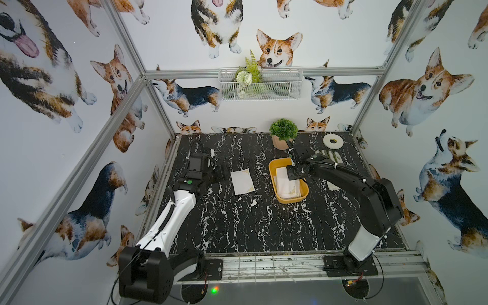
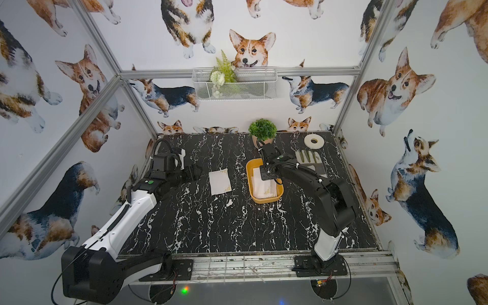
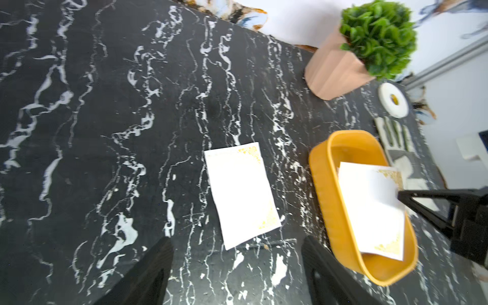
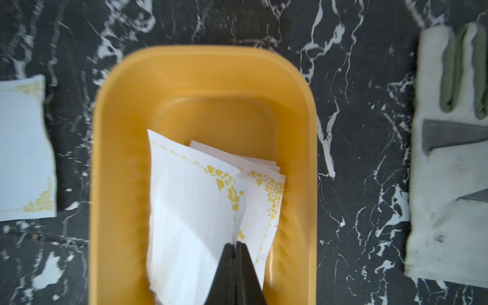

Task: Take out the stationery paper from the storage box
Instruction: Pick up the stationery paper from the storage box.

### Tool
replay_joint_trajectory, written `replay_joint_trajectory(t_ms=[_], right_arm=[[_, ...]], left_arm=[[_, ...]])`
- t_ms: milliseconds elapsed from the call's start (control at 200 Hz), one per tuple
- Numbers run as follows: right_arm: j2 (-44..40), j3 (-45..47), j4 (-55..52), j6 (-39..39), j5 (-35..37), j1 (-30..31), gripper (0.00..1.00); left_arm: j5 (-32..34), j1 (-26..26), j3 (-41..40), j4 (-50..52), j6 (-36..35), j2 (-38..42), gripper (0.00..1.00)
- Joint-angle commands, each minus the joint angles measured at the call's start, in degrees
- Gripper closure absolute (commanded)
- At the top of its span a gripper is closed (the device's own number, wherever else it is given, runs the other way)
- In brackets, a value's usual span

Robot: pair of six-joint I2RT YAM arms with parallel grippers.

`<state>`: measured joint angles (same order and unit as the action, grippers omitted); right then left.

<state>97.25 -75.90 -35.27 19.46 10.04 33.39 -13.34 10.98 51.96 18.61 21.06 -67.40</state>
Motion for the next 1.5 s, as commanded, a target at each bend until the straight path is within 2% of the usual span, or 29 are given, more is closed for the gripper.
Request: replay_joint_trajectory(t_ms=[0, 140, 220, 280, 385, 531, 1061, 1116, 1221, 1261, 1326, 1396, 1446, 1497], right_arm=[[-5.63, 0.22, -0.47, 1.31, -2.03, 0.19, 1.0], [-11.71, 1.4, -0.68, 2.7, -4.19, 0.29, 1.0], [-15.7, 2.43, 0.07, 4.07, -6.46, 0.28, 1.0], [-18.43, 3.51, 1.58, 5.74, -9.31, 0.28, 1.0], [-21.87, 5.3, 4.7, 8.75, -16.45, 0.28, 1.0], [-24.84, 7.32, 8.3, 12.01, -20.8, 0.63, 1.0], [-25.37, 7.04, 11.88, 14.72, -21.82, 4.23, 1.0], [-25.23, 6.95, 11.95, 14.73, -21.99, 4.36, 1.0], [-25.09, 7.01, 12.02, 14.77, -22.0, 4.49, 1.0], [-25.09, 7.08, 12.1, 14.81, -22.0, 4.49, 1.0], [-25.18, 7.09, 12.19, 14.81, -21.76, 4.58, 1.0], [-25.27, 7.19, 12.0, 14.64, -21.38, 4.58, 1.0], [-25.27, 7.18, 11.98, 14.48, -21.29, 4.57, 1.0], [-25.27, 7.3, 11.98, 14.35, -21.46, 4.58, 1.0]], left_arm=[[-16.34, -0.04, -4.34, -11.77, 3.7, 3.28, 0.17], [-23.24, -0.08, -13.13, -29.42, 13.02, 7.8, 0.08], [-27.47, 0.21, -17.42, -40.44, 18.08, 8.08, 0.07], [-29.37, 0.77, -20.51, -49.64, 21.3, 7.73, 0.06], [-30.76, 2.95, -22.6, -58.99, 24.84, 6.39, 0.04], [-30.06, 6.97, -21.39, -58.59, 23.86, 4.11, 0.04], [-27.08, 17.35, -15.34, -54.66, 19.55, -4.36, 0.06], [-27.01, 17.91, -14.92, -54.73, 19.38, -5.05, 0.11], [-27.63, 18.59, -14.02, -54.41, 18.98, -5.99, 0.32], [-27.85, 18.77, -13.83, -54.25, 18.85, -6.17, 0.44], [-27.5, 18.81, -13.58, -53.72, 18.59, -6.09, 0.72], [-27.5, 18.9, -13.33, -52.93, 18.18, -5.86, 0.91], [-27.45, 18.83, -13.04, -51.86, 17.75, -5.52, 1.0], [-27.33, 18.86, -12.84, -50.91, 17.29, -5.03, 1.0]])
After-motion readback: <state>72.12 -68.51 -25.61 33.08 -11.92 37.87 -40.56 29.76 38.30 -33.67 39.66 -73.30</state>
